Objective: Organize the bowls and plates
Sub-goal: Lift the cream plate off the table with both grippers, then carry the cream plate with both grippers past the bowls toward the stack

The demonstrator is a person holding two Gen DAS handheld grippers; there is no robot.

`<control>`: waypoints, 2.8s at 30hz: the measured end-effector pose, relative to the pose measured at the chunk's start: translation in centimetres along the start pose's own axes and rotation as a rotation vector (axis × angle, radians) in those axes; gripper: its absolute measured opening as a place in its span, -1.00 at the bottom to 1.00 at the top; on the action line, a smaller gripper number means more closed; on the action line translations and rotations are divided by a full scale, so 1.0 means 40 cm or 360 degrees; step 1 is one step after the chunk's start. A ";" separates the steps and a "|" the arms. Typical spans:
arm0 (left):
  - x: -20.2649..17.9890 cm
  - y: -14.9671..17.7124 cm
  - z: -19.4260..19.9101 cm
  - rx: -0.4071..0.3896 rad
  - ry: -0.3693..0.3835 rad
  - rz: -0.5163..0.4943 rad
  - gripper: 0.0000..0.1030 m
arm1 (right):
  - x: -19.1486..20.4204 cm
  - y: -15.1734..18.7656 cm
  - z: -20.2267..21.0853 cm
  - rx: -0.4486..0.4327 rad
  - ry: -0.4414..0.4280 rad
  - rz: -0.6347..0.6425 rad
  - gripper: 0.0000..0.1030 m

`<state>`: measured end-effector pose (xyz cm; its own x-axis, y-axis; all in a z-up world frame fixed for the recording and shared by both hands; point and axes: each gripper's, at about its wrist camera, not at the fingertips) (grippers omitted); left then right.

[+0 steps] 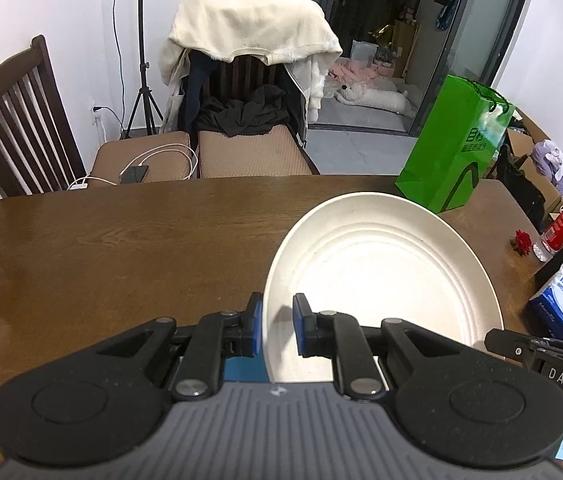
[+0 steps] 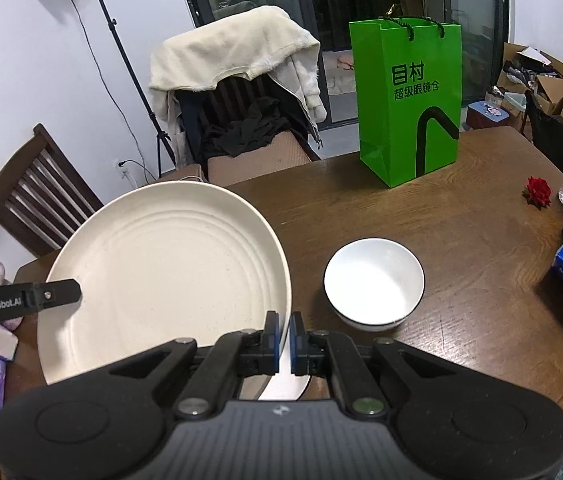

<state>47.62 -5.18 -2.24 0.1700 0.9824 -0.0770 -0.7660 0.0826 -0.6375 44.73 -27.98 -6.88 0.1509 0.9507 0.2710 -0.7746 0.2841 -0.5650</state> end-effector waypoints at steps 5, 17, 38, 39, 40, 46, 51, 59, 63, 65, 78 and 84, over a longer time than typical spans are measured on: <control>0.000 0.028 0.045 -0.0013 -0.0011 0.0011 -0.69 | 0.006 0.034 0.043 -0.0004 -0.0019 0.0014 -0.91; 0.012 0.093 0.146 -0.0052 -0.0014 0.0052 -0.69 | 0.031 0.094 0.135 -0.0024 -0.0053 0.0074 -0.90; 0.031 0.240 0.276 -0.0088 -0.0028 0.0109 -0.69 | 0.053 0.232 0.244 -0.0044 -0.0094 0.0123 -0.90; 0.032 0.241 0.276 -0.0089 -0.0028 0.0107 -0.69 | 0.053 0.240 0.247 -0.0041 -0.0096 0.0123 -0.90; 0.034 0.249 0.282 -0.0089 -0.0027 0.0104 -0.69 | 0.053 0.249 0.250 -0.0038 -0.0096 0.0121 -0.90; 0.035 0.307 0.307 -0.0087 -0.0017 0.0116 -0.69 | 0.049 0.294 0.270 -0.0030 -0.0092 0.0116 -0.90; 0.041 0.344 0.319 -0.0079 -0.0017 0.0136 -0.69 | 0.041 0.331 0.281 -0.0023 -0.0098 0.0118 -0.90; 0.052 0.409 0.326 -0.0049 -0.0030 0.0165 -0.69 | 0.035 0.401 0.293 0.0001 -0.0101 0.0127 -0.90; 0.050 0.438 0.324 -0.0038 -0.0034 0.0180 -0.69 | 0.034 0.432 0.294 0.0014 -0.0104 0.0138 -0.90; 0.051 0.451 0.321 -0.0032 -0.0034 0.0182 -0.69 | 0.030 0.445 0.293 0.0020 -0.0103 0.0143 -0.90; 0.030 0.539 0.268 0.0025 -0.0005 0.0195 -0.69 | -0.011 0.544 0.256 0.0094 -0.0050 0.0167 -0.88; 0.016 0.556 0.248 0.0054 0.0004 0.0188 -0.69 | -0.034 0.570 0.245 0.0112 -0.0019 0.0175 -0.88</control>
<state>24.54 -1.07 -8.88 0.0785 0.9853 -0.1520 -0.8014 -0.0283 -0.5974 20.83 -24.01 -12.48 0.0557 0.9739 0.2201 -0.8273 0.1685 -0.5360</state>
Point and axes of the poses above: each gripper's, at about its wrist camera, not at the fingertips, and z roughly against the way its jaws point, x to its left, y to its underside, and after that the axes turned 5 degrees about -z, right-handed
